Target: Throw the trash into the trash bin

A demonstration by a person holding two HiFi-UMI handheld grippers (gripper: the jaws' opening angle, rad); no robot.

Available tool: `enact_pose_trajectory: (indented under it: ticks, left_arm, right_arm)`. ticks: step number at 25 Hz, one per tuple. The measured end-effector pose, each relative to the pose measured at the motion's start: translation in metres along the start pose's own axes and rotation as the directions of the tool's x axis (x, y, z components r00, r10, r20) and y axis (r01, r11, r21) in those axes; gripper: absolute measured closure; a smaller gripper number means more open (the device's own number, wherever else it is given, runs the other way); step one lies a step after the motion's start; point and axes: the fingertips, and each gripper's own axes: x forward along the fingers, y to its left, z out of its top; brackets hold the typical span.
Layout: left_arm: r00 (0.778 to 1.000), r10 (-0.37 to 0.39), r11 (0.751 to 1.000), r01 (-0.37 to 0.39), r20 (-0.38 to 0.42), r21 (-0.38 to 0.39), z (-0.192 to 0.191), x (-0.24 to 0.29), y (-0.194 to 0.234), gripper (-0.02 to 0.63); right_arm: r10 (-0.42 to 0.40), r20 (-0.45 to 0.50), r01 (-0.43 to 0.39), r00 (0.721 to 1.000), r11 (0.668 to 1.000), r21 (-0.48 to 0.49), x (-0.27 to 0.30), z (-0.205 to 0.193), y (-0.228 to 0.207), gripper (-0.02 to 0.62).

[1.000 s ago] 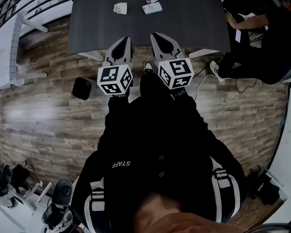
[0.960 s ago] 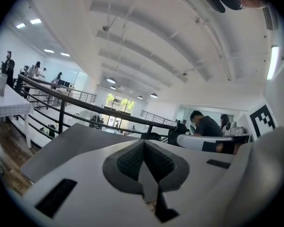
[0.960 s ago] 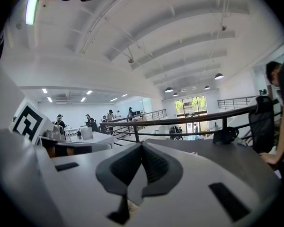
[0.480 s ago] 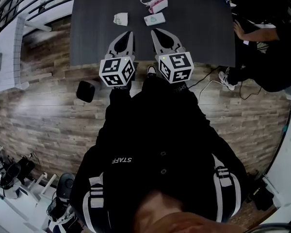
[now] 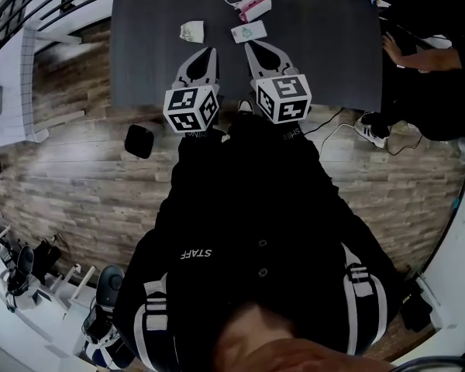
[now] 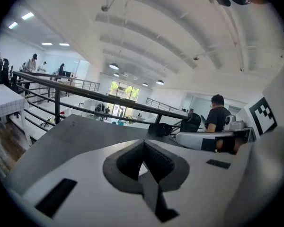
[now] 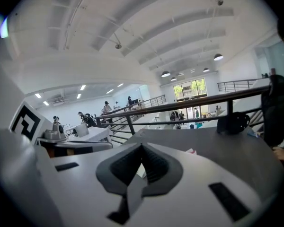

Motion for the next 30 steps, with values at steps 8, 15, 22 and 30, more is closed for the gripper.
enact_pose_trajectory:
  ticks: [8, 15, 22, 30]
  left_arm:
    - [0.998, -0.023, 0.999, 0.021, -0.059, -0.027, -0.021, 0.023, 0.027, 0.604]
    - [0.985, -0.082, 0.997, 0.078, -0.152, -0.029, -0.044, 0.058, 0.036, 0.604]
    - [0.973, -0.119, 0.993, 0.114, -0.198, -0.034, -0.065, 0.107, 0.031, 0.604]
    - [0.959, -0.087, 0.996, 0.084, -0.269, -0.023, -0.100, 0.159, 0.034, 0.604]
  right_arm:
    - [-0.055, -0.068, 0.057, 0.996, 0.998, 0.024, 0.030, -0.021, -0.008, 0.580]
    - [-0.133, -0.154, 0.141, 0.979, 0.989, 0.041, 0.054, -0.048, -0.032, 0.580]
    - [-0.174, -0.208, 0.192, 0.963, 0.979, 0.067, 0.071, -0.072, -0.068, 0.580]
    - [-0.189, -0.261, 0.219, 0.947, 0.971, 0.092, 0.090, -0.100, -0.108, 0.580]
